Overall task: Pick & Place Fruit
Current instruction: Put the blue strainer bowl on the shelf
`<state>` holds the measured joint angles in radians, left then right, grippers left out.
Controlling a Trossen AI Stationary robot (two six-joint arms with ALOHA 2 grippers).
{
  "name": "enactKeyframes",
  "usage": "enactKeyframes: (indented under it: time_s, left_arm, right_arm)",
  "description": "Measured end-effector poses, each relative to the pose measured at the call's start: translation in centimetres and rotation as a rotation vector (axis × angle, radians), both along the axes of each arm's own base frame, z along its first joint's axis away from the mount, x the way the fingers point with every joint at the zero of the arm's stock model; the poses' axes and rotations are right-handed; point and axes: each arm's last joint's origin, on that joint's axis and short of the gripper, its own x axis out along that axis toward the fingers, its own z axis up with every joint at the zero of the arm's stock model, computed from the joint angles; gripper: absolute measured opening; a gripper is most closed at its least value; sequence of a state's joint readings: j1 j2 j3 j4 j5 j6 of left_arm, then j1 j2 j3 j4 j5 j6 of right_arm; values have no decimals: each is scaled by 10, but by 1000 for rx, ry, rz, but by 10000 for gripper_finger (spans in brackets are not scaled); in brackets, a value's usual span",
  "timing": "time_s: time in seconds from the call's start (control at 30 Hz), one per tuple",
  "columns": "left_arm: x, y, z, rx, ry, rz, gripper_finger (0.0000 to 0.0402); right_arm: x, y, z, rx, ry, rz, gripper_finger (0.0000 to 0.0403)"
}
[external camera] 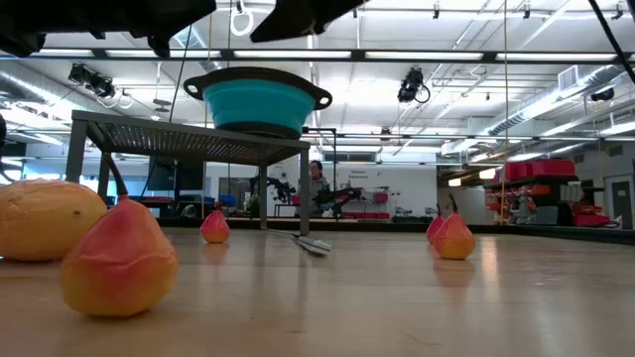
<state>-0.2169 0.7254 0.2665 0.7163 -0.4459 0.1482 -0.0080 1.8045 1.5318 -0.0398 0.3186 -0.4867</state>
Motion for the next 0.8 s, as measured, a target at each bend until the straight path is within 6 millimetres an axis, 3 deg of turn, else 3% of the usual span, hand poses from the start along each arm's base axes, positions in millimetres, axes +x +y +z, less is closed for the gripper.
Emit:
enactKeyframes:
  time_s: [0.2,0.5,0.57,0.73,0.8]
  left_arm:
    - [0,1,1,76,16,53,36]
    - [-1,1,1,-6,-4,43,48]
    - [0,1,1,-20,-8,40,66]
    - [3,-2,13,-54,-13,-54,134]
    - [7,-4,15,-65,25,-91,157]
  right_arm:
    - [-20,8,18,127,5,-27,206]
    - [-72,17,29,363,199,-157,206]
    - [-84,23,23,390,222,-186,206]
    - [-107,45,-22,413,223,-226,200]
    - [-114,51,-30,412,174,-221,193]
